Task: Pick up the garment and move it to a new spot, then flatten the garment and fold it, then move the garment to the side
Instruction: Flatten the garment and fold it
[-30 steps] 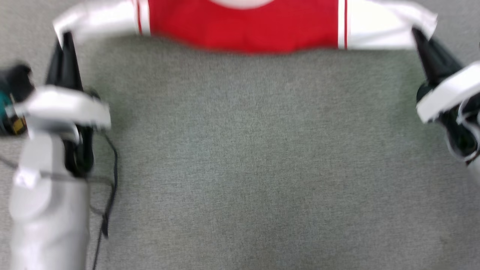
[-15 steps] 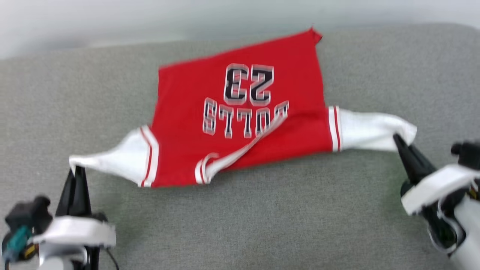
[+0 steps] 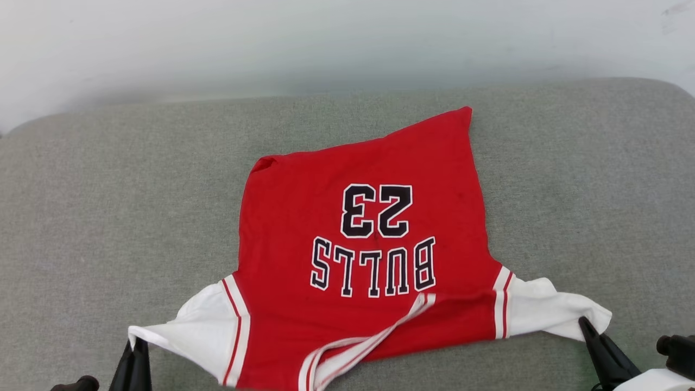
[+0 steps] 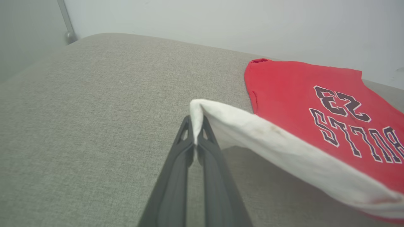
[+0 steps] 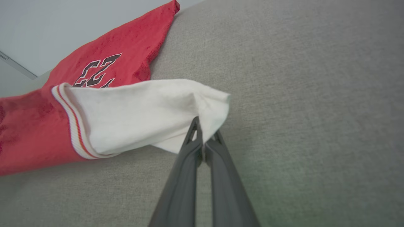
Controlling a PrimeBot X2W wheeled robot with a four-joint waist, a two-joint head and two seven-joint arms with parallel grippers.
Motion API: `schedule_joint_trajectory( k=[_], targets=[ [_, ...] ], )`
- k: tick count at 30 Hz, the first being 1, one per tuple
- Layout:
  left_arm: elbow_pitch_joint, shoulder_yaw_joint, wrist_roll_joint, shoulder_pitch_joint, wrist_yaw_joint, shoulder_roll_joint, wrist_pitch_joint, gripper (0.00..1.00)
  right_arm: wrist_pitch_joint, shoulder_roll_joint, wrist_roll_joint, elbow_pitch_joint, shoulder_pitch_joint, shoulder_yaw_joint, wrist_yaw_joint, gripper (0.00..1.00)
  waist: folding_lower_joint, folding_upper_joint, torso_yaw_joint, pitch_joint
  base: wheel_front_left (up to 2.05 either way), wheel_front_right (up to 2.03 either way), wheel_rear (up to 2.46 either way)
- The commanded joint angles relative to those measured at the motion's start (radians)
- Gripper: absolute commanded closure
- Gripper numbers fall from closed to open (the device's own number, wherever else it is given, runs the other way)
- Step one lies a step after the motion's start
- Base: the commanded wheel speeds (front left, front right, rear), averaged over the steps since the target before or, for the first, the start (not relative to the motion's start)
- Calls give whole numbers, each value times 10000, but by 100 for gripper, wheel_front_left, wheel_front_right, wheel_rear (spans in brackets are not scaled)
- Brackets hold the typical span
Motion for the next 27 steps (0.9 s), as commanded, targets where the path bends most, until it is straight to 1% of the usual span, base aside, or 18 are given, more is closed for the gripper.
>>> schedule_joint_trajectory(
  k=[1, 2, 3, 4, 9, 12, 15, 17, 18, 20, 22, 27],
  targets=[
    [-69, -92, 93, -51, -20, -38, -22, 100, 172, 86, -265, -189, 206, -162, -10, 62, 3, -1, 58, 102, 0, 0, 0],
    [-122, -207, 133, -150, -55, -79, -40, 100, 314, 177, -392, -326, 268, -262, -10, 50, 3, -1, 97, 173, 0, 0, 0],
    [-179, -324, 224, -256, -78, -98, -65, 100, 391, 248, -526, -497, 276, -359, -9, 24, 3, -1, 141, 226, 0, 0, 0],
    [-264, -457, 335, -348, -71, -148, -84, 100, 500, 346, -637, -706, 264, -469, -9, 0, 3, -1, 194, 284, 0, 0, 0],
    [-731, -981, 780, -853, 1, -412, -138, 100, 806, 509, -1024, -1678, -476, -1147, -7, 0, 3, -1, 523, 766, 0, 0, 0],
    [-1033, -1306, 1037, -1136, 50, -538, -161, 100, 1121, 429, -912, -1679, -1235, -1774, -7, 0, 3, -1, 866, 1102, 0, 0, 0],
    [-1416, -1652, 1267, -1532, 81, -699, -172, 100, 1795, 199, -655, -1131, -2474, -2357, -7, 0, 3, -1, 1293, 1558, 0, 0, 0],
    [-1621, -1922, 1394, -1747, 68, -792, -173, 100, 2390, -86, -552, -491, -3330, -2620, -7, 0, 3, -1, 1683, 1848, 0, 0, 0],
    [-1621, -1922, 1394, -1747, 68, -792, -173, 100, 2390, -86, -552, -491, -3330, -2620, -7, 0, 3, -1, 1683, 1848, 0, 0, 0],
    [-1849, -2185, 1475, -1968, 85, -849, -173, 100, 3045, -426, -411, 97, -4274, -2724, -7, 0, 3, -1, 2081, 2148, 0, 0, 0],
    [-2087, -2462, 1500, -2222, 125, -914, -165, 100, 3790, -772, -260, 642, -5187, -2699, -6, 0, 3, -1, 2501, 2444, 0, 0, 0],
    [-2418, -3217, 1352, -2621, 270, -971, -157, 100, 5873, -1695, -293, 1752, -7142, -2143, -7, 0, 3, -1, 3433, 3154, 0, 0, 0]
  ],
)
